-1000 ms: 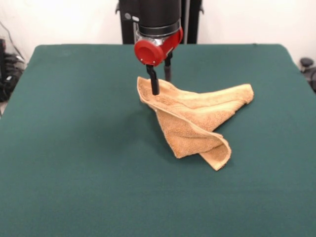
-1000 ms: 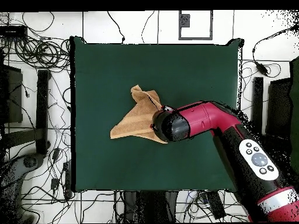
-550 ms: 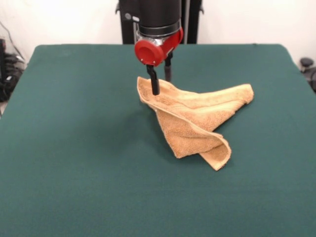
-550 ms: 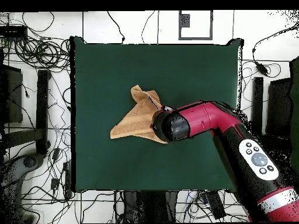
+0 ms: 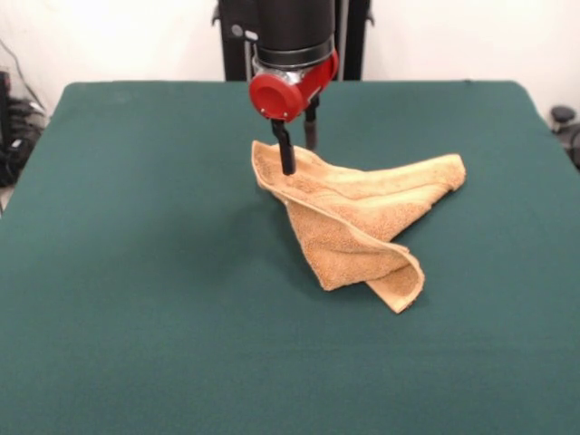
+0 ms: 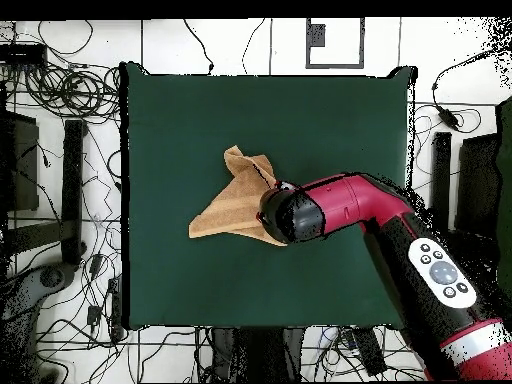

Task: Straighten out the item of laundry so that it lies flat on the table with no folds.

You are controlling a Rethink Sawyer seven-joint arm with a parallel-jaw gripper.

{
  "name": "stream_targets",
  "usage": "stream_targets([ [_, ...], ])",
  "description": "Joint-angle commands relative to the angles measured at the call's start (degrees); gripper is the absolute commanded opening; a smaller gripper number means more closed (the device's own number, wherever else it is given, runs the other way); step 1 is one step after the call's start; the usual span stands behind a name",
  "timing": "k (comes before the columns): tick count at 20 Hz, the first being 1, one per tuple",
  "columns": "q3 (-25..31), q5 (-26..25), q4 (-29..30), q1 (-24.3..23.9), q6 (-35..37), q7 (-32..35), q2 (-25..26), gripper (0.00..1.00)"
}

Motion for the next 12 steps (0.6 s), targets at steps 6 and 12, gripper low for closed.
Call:
stream_targets([
  [6, 3.59, 0.45, 0.91, 0.88, 2.68, -10.39, 2.95, 1.00],
  [12, 3.55, 0.44, 1.20, 0.54, 2.53, -10.38, 2.96, 0.00],
])
